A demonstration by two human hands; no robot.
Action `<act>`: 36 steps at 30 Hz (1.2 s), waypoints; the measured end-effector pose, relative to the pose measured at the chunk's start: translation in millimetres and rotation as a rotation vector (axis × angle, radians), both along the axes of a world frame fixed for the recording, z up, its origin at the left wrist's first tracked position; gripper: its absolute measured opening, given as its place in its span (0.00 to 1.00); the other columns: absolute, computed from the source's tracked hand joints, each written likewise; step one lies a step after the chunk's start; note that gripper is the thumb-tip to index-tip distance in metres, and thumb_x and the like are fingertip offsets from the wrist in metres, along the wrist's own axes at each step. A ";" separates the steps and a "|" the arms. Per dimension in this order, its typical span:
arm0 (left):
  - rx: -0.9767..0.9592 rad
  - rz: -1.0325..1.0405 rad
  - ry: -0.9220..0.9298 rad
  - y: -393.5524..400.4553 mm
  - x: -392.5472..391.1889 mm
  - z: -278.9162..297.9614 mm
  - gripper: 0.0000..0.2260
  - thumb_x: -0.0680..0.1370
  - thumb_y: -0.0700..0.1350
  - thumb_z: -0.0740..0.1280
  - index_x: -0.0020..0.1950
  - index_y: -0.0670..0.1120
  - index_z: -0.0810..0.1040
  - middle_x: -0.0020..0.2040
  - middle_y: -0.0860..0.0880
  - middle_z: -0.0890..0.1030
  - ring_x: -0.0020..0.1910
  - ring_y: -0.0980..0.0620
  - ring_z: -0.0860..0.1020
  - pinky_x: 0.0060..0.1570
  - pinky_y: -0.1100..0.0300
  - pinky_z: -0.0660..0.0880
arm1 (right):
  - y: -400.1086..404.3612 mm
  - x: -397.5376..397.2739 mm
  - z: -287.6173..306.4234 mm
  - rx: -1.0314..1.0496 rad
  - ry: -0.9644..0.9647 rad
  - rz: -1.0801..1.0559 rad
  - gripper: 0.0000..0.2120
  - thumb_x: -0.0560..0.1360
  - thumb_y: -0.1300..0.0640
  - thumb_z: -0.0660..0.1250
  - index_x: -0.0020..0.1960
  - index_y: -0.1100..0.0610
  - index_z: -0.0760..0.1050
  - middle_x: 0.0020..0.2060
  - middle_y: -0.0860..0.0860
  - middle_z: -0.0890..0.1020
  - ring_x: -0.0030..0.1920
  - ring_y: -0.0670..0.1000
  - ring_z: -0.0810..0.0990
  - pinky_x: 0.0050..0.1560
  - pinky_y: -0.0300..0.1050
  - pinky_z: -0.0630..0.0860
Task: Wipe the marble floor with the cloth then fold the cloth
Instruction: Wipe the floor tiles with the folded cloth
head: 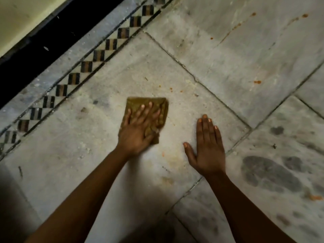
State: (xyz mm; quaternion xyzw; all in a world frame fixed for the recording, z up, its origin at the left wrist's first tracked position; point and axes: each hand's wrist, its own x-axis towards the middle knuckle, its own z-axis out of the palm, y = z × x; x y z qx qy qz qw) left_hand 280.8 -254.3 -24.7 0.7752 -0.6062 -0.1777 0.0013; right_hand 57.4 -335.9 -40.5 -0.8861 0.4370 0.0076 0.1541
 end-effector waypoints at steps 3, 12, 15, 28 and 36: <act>-0.021 0.119 -0.046 -68.4 39.8 0.3 0.31 0.76 0.63 0.43 0.77 0.52 0.48 0.78 0.49 0.49 0.76 0.50 0.46 0.71 0.51 0.38 | -0.6 -0.3 -1.3 -0.005 0.006 -0.001 0.36 0.77 0.40 0.50 0.76 0.62 0.50 0.76 0.58 0.52 0.76 0.54 0.50 0.75 0.50 0.47; -0.041 -0.104 -0.065 -45.9 -26.1 -0.6 0.33 0.73 0.63 0.44 0.77 0.51 0.49 0.77 0.45 0.50 0.76 0.46 0.47 0.71 0.47 0.39 | -0.2 -0.5 -0.6 -0.017 -0.013 -0.003 0.36 0.77 0.41 0.51 0.76 0.63 0.51 0.75 0.59 0.54 0.76 0.54 0.51 0.75 0.50 0.48; -0.051 -0.189 -0.020 -3.6 -36.1 0.3 0.29 0.76 0.61 0.49 0.76 0.55 0.54 0.77 0.49 0.53 0.75 0.49 0.51 0.71 0.49 0.43 | -0.9 -0.5 -1.0 -0.017 -0.013 0.003 0.36 0.77 0.41 0.52 0.76 0.63 0.50 0.75 0.59 0.53 0.76 0.55 0.50 0.75 0.50 0.47; -0.112 -0.158 -0.075 -26.4 -54.8 -4.1 0.29 0.76 0.59 0.49 0.76 0.51 0.53 0.77 0.45 0.54 0.76 0.46 0.51 0.71 0.47 0.44 | 0.1 -2.5 -4.8 -0.024 -0.070 0.004 0.35 0.77 0.42 0.51 0.76 0.63 0.51 0.75 0.59 0.54 0.76 0.55 0.51 0.75 0.50 0.48; 0.003 -0.055 -0.077 -112.0 -21.8 1.7 0.27 0.78 0.61 0.46 0.76 0.57 0.47 0.78 0.50 0.46 0.76 0.50 0.45 0.71 0.51 0.39 | 0.9 -1.2 -7.2 -0.045 -0.071 -0.005 0.33 0.77 0.44 0.51 0.76 0.63 0.52 0.75 0.59 0.54 0.76 0.55 0.51 0.75 0.50 0.48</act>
